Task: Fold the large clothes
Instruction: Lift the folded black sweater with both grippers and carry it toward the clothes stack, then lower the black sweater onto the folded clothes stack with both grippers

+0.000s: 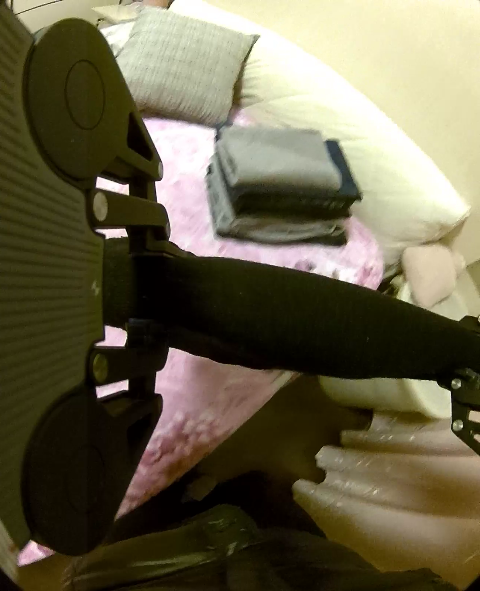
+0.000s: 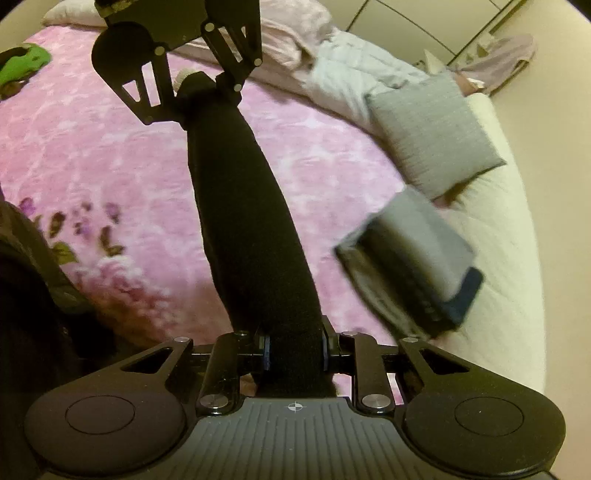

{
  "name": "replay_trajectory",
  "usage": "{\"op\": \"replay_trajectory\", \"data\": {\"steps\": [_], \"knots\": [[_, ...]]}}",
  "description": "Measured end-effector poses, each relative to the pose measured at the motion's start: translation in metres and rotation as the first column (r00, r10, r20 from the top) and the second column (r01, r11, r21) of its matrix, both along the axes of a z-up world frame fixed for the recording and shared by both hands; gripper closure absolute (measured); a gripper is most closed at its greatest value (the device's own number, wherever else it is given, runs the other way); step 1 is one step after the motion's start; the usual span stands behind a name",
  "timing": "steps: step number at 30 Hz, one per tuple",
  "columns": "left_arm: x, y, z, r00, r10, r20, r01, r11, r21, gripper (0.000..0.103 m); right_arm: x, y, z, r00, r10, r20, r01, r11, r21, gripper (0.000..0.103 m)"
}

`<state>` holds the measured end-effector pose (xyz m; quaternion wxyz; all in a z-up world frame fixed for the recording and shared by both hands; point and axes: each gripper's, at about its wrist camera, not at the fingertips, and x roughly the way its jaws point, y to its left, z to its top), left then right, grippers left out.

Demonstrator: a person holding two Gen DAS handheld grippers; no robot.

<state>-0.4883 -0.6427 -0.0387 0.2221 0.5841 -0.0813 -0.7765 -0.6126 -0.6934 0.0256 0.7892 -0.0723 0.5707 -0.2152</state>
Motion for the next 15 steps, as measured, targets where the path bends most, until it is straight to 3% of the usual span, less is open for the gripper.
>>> {"op": "replay_trajectory", "data": {"steps": [5,15], "knots": [[-0.012,-0.049,0.023,1.0,0.014,-0.011,-0.014,0.999,-0.034,0.08,-0.002,-0.055,0.032,1.0,0.006,0.004,-0.006,0.999,-0.035,0.083],[-0.056,-0.172,0.055,0.986,0.167,-0.007,-0.167,0.985,-0.045,0.08,-0.035,-0.192,0.07,0.988,0.149,0.042,-0.148,0.989,-0.029,0.083]]}}
